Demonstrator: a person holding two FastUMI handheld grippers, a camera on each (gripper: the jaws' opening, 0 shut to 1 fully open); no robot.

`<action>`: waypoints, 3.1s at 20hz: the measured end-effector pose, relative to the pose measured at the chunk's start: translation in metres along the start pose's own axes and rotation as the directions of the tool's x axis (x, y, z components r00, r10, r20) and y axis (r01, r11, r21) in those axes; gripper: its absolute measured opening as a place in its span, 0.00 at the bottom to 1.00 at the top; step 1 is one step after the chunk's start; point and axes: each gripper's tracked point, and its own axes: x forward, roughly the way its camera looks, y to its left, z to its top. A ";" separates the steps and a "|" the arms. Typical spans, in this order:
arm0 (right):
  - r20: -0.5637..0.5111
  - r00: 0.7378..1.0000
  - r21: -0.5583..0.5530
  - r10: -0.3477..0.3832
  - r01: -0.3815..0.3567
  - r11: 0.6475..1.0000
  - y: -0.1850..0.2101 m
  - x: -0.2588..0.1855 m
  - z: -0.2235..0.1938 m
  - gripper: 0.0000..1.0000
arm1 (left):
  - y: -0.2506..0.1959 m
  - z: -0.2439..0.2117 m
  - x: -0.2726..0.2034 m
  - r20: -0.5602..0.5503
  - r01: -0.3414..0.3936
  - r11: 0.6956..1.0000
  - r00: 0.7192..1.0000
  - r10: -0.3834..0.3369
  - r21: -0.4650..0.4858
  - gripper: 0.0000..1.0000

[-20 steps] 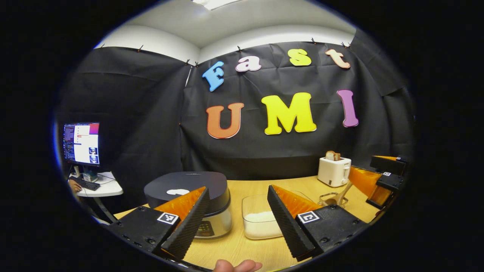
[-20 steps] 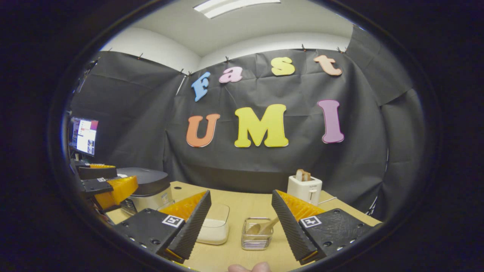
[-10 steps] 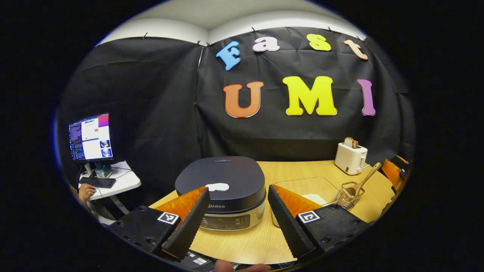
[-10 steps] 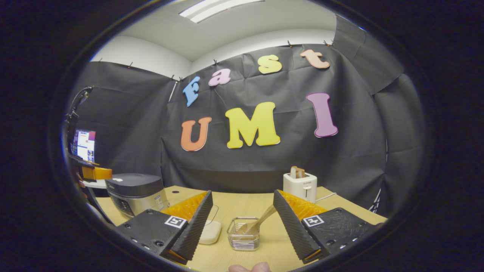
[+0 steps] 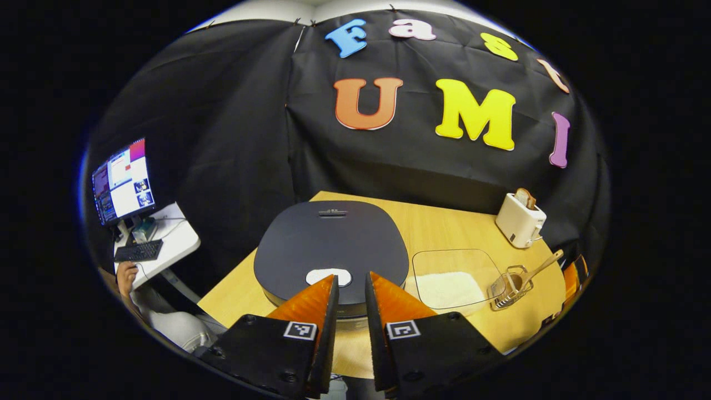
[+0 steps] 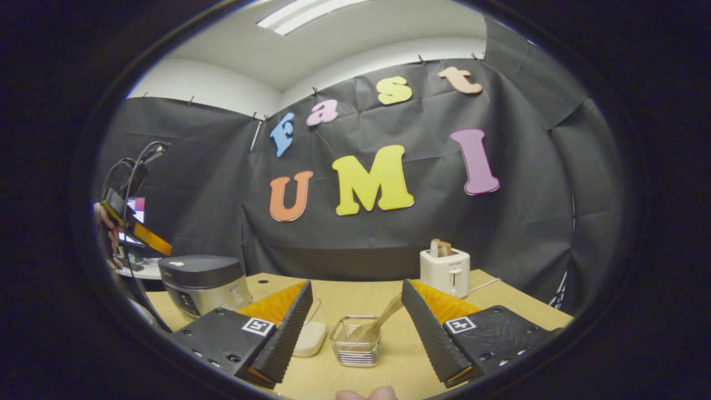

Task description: Close the left gripper, press the button to open the rice cooker; take a wooden spoon from the chopstick holder with the right hand, scoop a spoonful of rice and pour it into the rice cooker, then put the wooden spoon back into the chopstick holder.

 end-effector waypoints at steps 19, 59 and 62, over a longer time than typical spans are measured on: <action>-0.039 0.999 0.059 0.006 -0.004 0.998 -0.005 0.012 -0.030 0.95 | 0.023 -0.021 0.035 -0.289 -0.043 0.999 0.956 0.042 0.004 0.03; -0.163 0.984 0.006 -0.070 0.072 0.997 -0.033 0.006 -0.053 0.95 | -0.067 0.029 -0.080 0.625 -0.056 0.992 0.780 -0.026 0.111 0.99; -0.198 0.977 0.026 -0.084 0.091 0.995 -0.035 0.023 -0.065 0.92 | -0.065 0.019 -0.078 0.619 -0.075 0.987 0.785 -0.029 0.142 0.99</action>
